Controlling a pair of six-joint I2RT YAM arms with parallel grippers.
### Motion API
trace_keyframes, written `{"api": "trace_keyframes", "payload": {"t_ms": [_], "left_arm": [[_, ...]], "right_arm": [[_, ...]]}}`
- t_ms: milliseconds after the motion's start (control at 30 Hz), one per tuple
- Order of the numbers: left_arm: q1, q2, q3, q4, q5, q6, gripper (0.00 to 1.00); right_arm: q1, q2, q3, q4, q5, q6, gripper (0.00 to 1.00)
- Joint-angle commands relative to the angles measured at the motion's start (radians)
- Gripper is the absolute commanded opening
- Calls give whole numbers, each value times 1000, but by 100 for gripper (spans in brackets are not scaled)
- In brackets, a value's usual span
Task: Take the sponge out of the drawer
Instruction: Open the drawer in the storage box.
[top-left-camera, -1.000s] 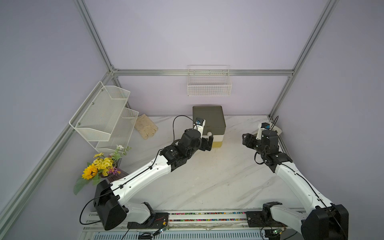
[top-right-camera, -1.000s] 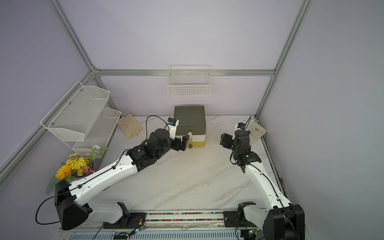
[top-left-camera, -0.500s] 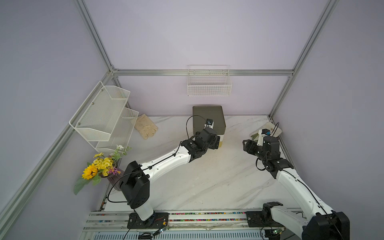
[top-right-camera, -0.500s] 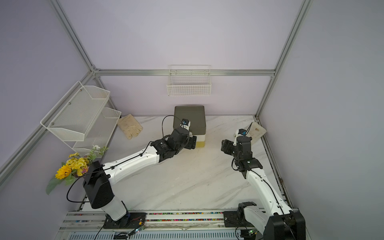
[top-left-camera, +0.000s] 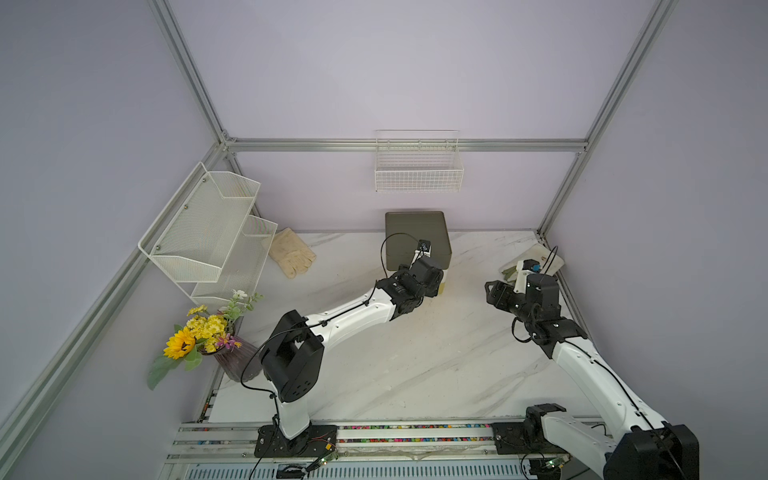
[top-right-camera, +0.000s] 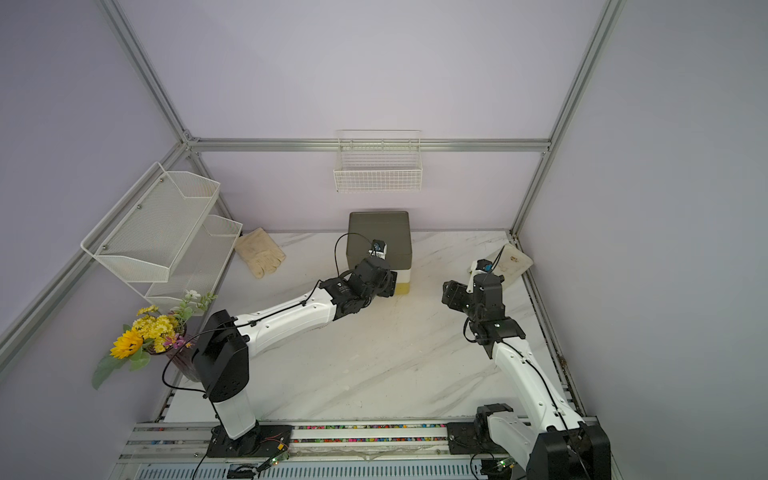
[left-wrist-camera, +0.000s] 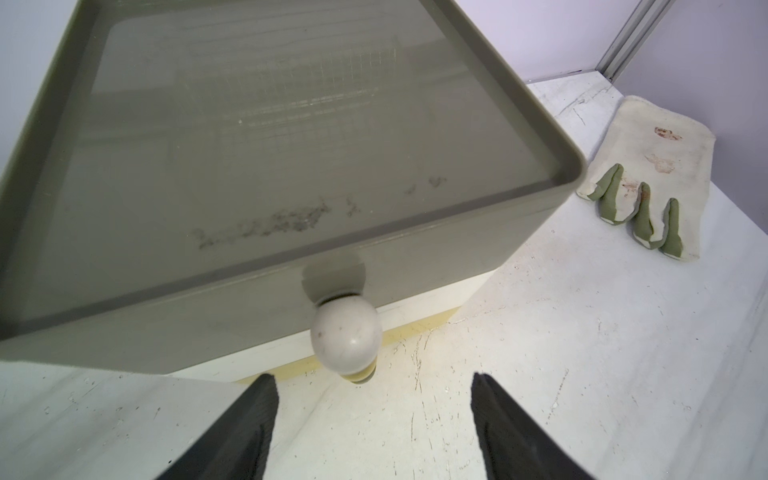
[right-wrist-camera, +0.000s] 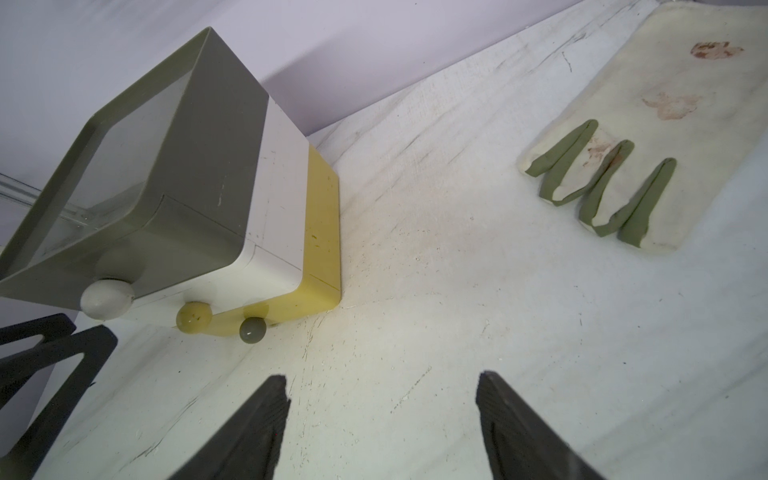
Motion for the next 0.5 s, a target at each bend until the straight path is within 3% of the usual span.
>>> {"api": "trace_keyframes", "payload": {"t_ms": [0,467], "left_arm": [[1,2,37,62,-39,-9,73],[18,54,72,77,-30,-4,61]], "right_arm": [[-5,-15,-16,17,-5,0,76],[-7,-3,-26,28,-13,-4,76]]}}
